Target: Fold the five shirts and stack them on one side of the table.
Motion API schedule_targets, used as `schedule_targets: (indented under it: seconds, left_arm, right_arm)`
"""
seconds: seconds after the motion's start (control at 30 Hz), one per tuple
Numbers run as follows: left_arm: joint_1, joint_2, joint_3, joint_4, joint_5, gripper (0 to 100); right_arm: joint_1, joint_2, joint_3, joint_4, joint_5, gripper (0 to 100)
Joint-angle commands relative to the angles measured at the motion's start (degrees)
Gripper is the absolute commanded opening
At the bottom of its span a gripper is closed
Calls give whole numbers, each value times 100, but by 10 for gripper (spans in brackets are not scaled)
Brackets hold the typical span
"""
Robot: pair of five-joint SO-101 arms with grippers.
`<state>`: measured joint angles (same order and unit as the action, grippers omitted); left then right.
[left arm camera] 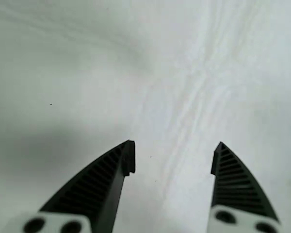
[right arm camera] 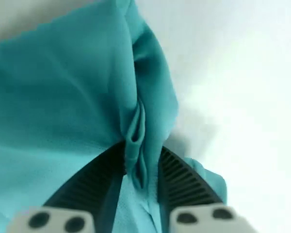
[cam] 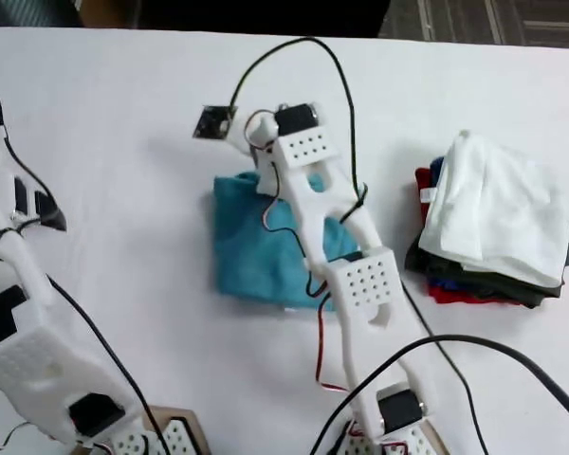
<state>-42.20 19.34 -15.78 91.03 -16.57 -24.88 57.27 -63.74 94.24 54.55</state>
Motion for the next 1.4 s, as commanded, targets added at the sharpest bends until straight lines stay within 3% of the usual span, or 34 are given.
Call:
schedule_targets:
  seconds: [0.0, 0.33, 0.63, 0.83, 1.13, 1.37]
  left_arm:
    - [-9, -413, -13, -18, -18, 271]
    - [0, -422, -13, 0, -35, 271]
    - [105, -413, -13, -9, -26, 271]
    - [105, -404, -13, -9, -26, 271]
    - [105, -404, -13, -53, -35, 271]
    - [105, -396, -13, -62, -35, 271]
  right_arm:
    - [57, -145, -659, 277, -18, 22]
    - [40, 505, -826, -321, -18, 21]
    - [84, 655, -809, 48, -26, 28]
    - [268, 602, -844, 48, -158, 205]
    - [796, 57, -1055, 338, -149, 199]
    - [743, -330, -1046, 374, -185, 200]
